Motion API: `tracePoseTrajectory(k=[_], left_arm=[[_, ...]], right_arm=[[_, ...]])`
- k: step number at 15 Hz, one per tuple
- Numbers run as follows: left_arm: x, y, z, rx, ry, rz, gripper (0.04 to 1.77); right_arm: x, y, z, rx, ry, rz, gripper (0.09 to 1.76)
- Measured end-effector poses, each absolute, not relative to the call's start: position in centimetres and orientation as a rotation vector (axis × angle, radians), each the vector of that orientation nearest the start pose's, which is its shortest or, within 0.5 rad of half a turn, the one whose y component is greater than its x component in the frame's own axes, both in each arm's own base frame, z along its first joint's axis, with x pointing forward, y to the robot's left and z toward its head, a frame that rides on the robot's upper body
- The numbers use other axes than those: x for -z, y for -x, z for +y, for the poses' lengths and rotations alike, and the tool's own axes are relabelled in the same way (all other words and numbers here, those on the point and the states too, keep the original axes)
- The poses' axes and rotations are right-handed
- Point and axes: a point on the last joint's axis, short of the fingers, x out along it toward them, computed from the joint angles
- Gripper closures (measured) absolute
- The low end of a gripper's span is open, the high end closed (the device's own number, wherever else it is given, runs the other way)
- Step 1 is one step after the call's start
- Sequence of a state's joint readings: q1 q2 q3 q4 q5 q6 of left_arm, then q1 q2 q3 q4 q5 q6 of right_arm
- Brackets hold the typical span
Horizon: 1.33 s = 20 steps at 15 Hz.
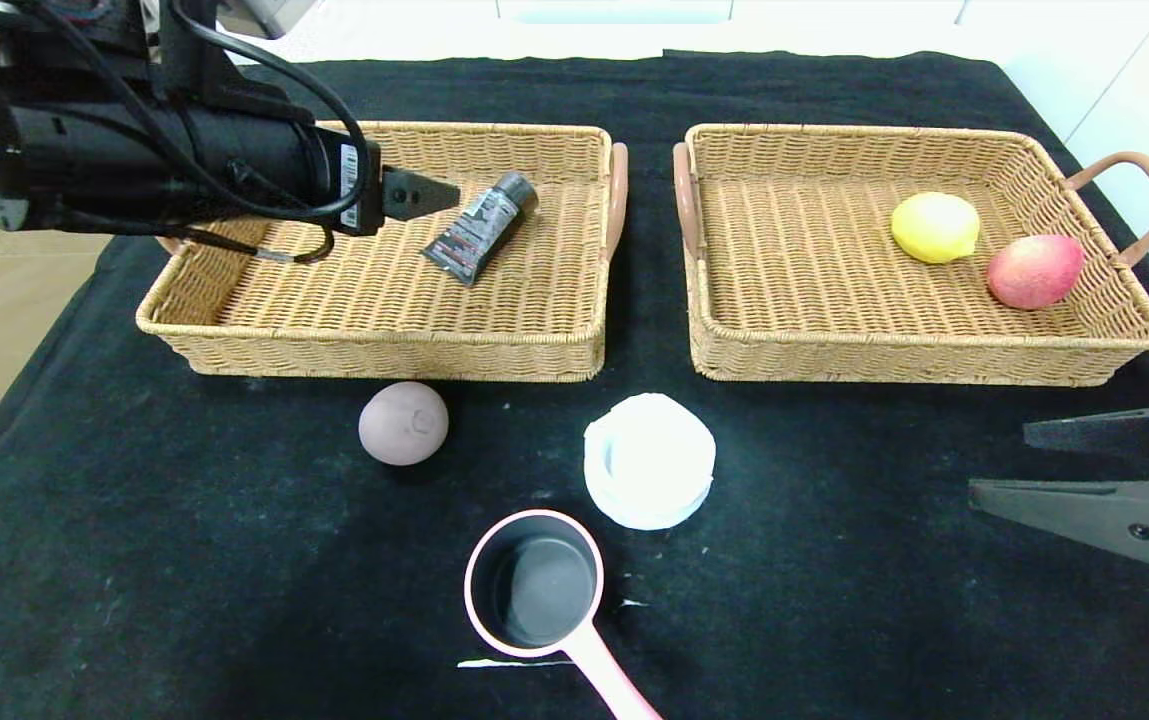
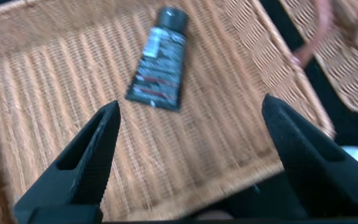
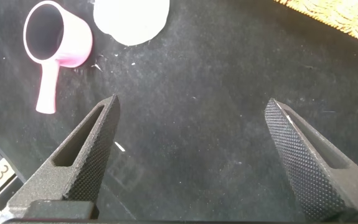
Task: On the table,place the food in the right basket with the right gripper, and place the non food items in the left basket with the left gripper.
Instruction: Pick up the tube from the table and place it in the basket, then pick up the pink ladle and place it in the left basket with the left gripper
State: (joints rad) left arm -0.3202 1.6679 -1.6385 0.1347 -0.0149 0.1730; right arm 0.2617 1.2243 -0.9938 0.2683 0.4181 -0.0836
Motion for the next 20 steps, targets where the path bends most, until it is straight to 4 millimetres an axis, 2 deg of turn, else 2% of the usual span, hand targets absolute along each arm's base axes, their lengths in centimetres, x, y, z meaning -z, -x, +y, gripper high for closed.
tracePoseTrajectory(k=[4, 8, 13, 20], left_arm=[[-35.3, -25.1, -10.4, 0.340, -0.194, 0.289, 0.13], [-34.5, -22.4, -11.3, 0.321, -0.141, 0.446, 0.12], [-32.5, -20.3, -13.3, 0.321, -0.121, 0.653, 0.11], [-30.5, -19.0, -15.6, 0.287, -0.103, 0.819, 0.10]], right_arm=[[-26.8, -16.5, 5.4, -0.686, 0.040, 0.477, 0.15], [-26.8, -16.5, 5.4, -0.686, 0.040, 0.477, 0.15], [-26.8, -16.5, 5.3, -0.684, 0.040, 0.477, 0.15], [-26.6, -16.6, 5.4, -0.685, 0.040, 0.483, 0.15]])
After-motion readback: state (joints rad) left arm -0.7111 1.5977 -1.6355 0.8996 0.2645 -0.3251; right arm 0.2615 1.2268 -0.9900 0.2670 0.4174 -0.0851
